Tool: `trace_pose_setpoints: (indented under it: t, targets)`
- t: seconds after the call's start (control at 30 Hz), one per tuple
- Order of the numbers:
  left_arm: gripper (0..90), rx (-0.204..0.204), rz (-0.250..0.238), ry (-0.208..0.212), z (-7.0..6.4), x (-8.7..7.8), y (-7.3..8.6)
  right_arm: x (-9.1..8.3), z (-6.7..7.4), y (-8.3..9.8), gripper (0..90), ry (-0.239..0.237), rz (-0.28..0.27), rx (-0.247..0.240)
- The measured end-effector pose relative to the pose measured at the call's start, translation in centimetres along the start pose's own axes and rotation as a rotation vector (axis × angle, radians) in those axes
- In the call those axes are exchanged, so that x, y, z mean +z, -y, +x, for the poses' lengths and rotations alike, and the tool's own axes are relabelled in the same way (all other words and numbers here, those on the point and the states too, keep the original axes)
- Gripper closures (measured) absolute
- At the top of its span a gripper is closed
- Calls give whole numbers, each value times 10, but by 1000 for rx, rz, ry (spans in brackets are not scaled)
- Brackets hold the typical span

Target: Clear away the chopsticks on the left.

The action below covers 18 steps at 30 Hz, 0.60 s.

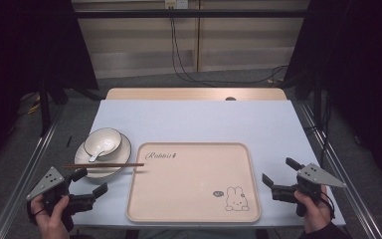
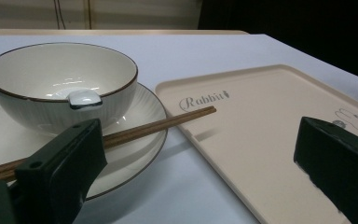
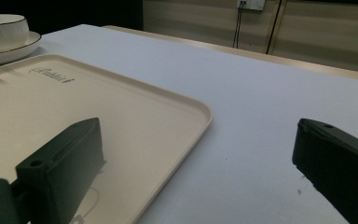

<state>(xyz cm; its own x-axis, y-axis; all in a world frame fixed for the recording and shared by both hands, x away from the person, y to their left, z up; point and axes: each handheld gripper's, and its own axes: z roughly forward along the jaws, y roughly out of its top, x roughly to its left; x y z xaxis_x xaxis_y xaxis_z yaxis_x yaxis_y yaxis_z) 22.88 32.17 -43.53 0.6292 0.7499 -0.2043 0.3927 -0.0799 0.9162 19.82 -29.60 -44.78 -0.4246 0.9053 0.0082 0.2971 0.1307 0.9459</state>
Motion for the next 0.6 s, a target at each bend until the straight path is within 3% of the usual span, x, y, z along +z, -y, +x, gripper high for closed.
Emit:
trace_pose_setpoints:
  t: [0.2, 0.3, 0.47, 0.6]
  targets:
    - [24, 8, -5, 2, 9, -14, -2, 2, 2, -1, 18, -15, -1, -1]
    - [40, 9, 1, 25, 14, -19, 0, 3, 1, -1, 18, -14, -5, -8]
    - [50, 51, 13, 55, 24, -26, -7, 3, 2, -1, 18, -21, -5, -6]
    - [50, 27, 44, 58, 36, -25, -16, 3, 2, -1, 18, -27, -7, -9]
